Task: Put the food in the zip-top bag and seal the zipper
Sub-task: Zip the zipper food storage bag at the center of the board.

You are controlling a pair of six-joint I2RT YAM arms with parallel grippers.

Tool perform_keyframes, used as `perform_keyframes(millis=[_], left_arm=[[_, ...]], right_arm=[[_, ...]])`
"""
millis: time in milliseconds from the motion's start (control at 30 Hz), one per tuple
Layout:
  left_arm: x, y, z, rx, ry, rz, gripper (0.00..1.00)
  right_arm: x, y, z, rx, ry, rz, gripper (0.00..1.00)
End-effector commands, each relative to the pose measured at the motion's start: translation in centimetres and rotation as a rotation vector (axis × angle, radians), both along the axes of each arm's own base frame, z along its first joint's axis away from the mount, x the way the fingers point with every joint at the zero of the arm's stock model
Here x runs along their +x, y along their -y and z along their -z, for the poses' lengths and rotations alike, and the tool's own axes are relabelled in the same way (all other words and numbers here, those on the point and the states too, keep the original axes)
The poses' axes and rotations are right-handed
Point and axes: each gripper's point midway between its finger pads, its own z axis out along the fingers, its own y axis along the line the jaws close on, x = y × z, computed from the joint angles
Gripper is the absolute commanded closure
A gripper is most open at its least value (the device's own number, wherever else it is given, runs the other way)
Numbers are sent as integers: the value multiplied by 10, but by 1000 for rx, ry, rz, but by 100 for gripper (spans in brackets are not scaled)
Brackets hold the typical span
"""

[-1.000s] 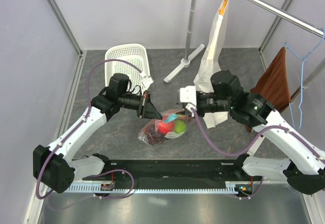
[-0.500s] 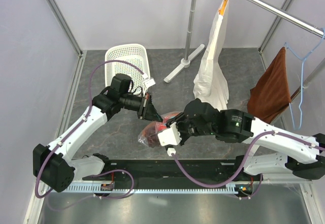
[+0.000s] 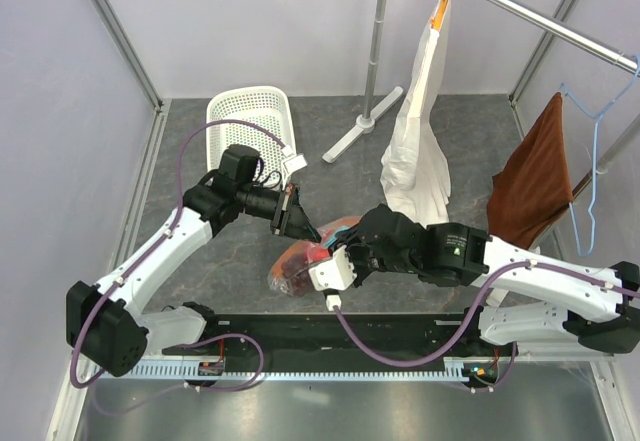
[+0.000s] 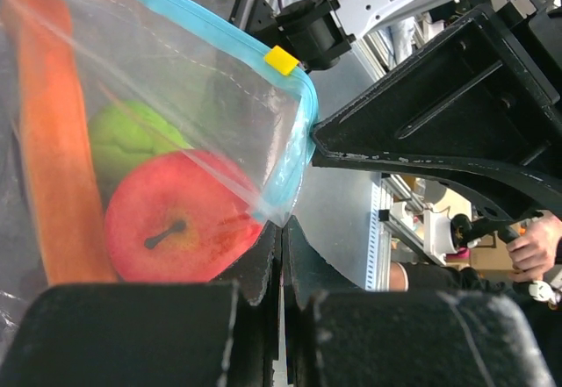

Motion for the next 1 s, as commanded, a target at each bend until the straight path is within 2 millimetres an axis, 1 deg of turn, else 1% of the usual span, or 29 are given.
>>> perform_keyframes(millis=[0,200,267,300,333,367,433,467,500,533,567,667,800,833,933,967], left_arm=[[-7,6,-29,-85,7,73,98],[-17,8,-33,-115,-20,126,98],[-20,8,-35,-134,-30,145,98],[-23,7,-37,-147,-34,162,98],[-25,7,-37,-148,-56,165,98],[-25,7,-39,-158,-49,171,98],[-30,5,-38,-166,-88,190,98],[-30,6,-39,-178,-79,197,98],[-32,5,-40,-183,-80,203,98],[-33,4,-39,-183,-85,205,98],[-33,4,-39,-184,-84,205,98],[-32,2,-34,-180,-96,195,98],[-22,-2,-31,-170,-103,155,98],[-19,-3,-31,-170,-80,146,98],[-13,-4,-25,-154,-74,126,98],[-10,-4,-22,-144,-78,117,98]], right_arm=[[7,-5,-11,34,65,14,63],[9,-8,1,-4,101,-12,63],[10,-8,5,-19,116,-16,63],[11,-7,10,-35,133,-25,63],[12,-5,11,-37,149,-21,63],[13,-5,16,-41,161,-21,66],[16,-4,16,-37,186,-11,76],[20,-1,15,-38,202,13,88],[24,-2,14,-20,218,30,94],[25,0,11,-5,227,47,99],[28,2,10,3,235,68,100],[26,1,-8,99,200,112,100],[14,4,-24,211,106,124,100],[10,9,-33,249,94,124,100],[4,16,-44,331,16,140,100],[4,19,-45,346,-1,153,100]])
